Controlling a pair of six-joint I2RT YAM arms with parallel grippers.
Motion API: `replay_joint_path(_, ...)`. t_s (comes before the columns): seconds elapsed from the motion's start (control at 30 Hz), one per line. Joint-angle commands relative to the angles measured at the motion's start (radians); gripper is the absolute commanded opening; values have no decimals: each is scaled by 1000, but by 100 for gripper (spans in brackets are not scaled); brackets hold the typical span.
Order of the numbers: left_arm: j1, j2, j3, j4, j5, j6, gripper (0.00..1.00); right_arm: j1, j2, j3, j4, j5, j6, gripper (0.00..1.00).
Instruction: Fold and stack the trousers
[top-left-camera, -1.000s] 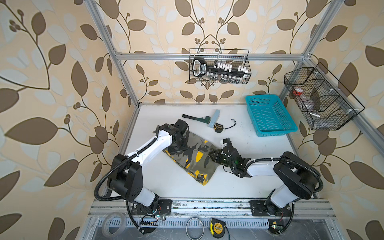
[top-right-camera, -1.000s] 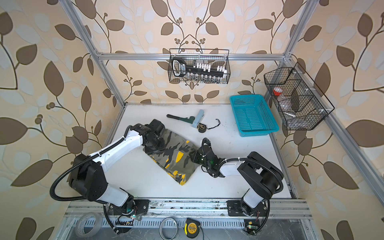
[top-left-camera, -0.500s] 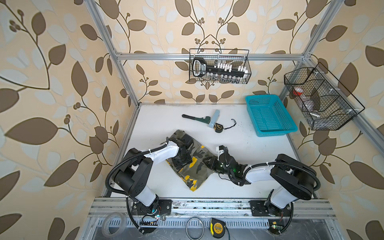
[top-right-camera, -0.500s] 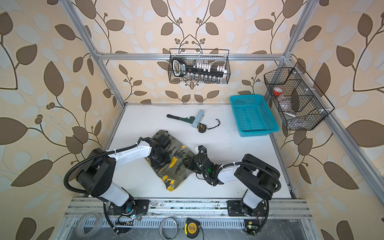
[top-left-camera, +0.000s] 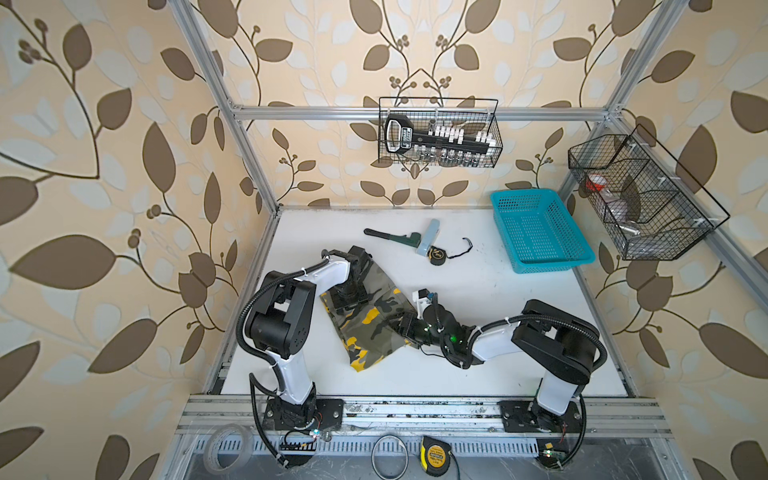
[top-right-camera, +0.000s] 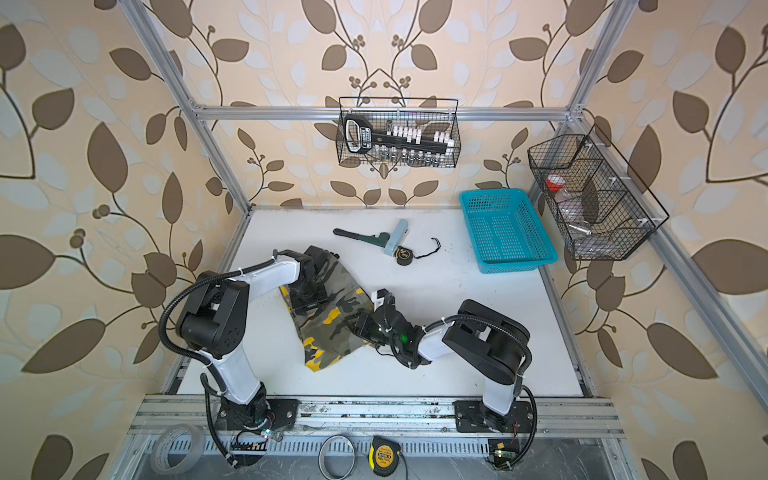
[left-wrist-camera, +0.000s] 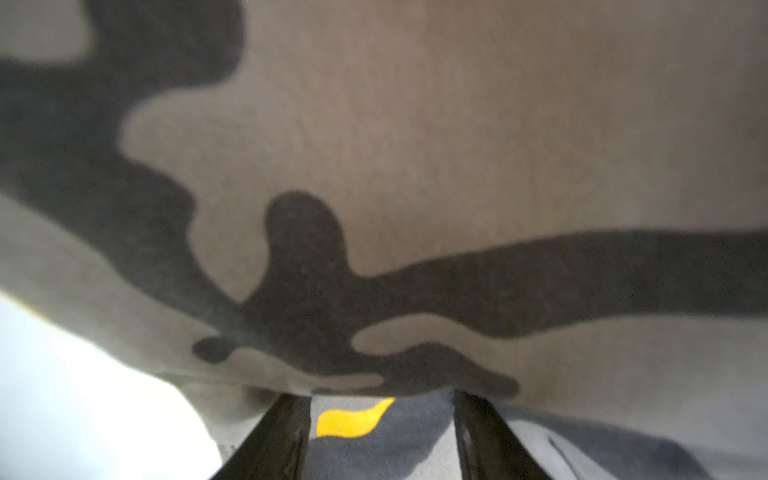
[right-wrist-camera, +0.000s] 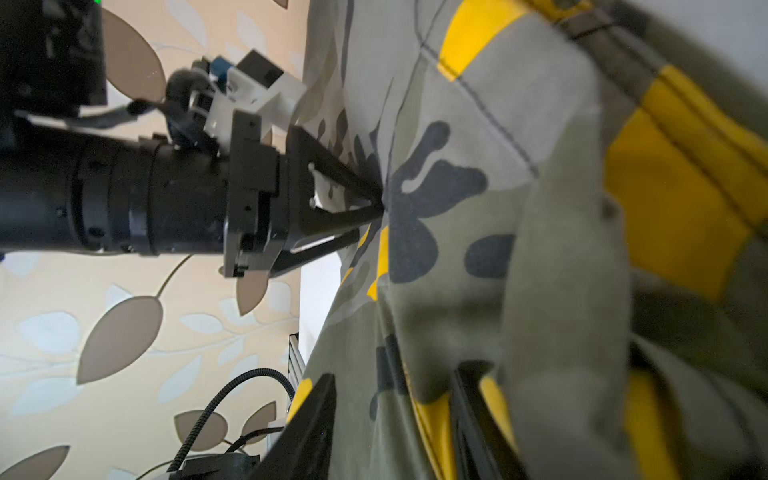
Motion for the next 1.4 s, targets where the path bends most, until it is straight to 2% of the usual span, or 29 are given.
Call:
replay_joint_path(0.0,46,74,79,26,-154,82,56,13,-43,48,-195,-8,-99,49)
replay_joint_path(0.03,53,85,105,15,-176,87,56,7,-61,58,-236,8,-131,52)
replay_joint_path(0.2,65,139,251,-17,-259,156,58,-58,-192,32,-393,44,-274,53)
replay_joint_path(0.27,63,141,303,-44,-288,190,59,-84,-270,19,-492,70,-359,58)
replay_joint_path(0.37,59,107,349,-91,-331,232,62,-141,-390,-19,-603,90,-462,63)
replay_joint_path(0.47,30,22,368,-167,-309,216,62,-218,-483,-49,-678,61,-552,64)
replay_joint_path(0.57,-40,-83,336,-227,-269,118,62,-291,-553,-44,-768,41,-629,68)
replay_joint_path(0.63,-84,-149,272,-229,-214,2,62,-341,-594,-45,-797,19,-656,69)
replay_joint_path(0.7,-156,-212,189,-215,-222,-139,62,-385,-627,-46,-815,6,-684,70)
replay_joint_path(0.77,-219,-259,104,-170,-193,-255,62,-415,-647,-45,-834,-6,-707,71)
replay_joint_path(0.8,-253,-278,60,-144,-191,-358,62,-429,-656,-45,-838,-13,-713,71)
replay_joint_path(0.9,-321,-299,-40,-44,-170,-512,61,-449,-671,-43,-845,-22,-723,72)
replay_joint_path(1.0,-357,-274,-63,-39,-218,-580,62,-453,-673,-41,-846,-34,-726,72)
replay_joint_path(1.17,-374,-261,-190,62,-212,-707,62,-456,-675,-44,-858,-35,-740,72)
replay_joint_path(1.23,-372,-244,-215,75,-232,-719,62,-458,-679,-44,-863,-40,-742,72)
replay_joint_path(1.37,-330,-200,-217,74,-307,-641,61,-458,-684,-47,-871,-41,-743,72)
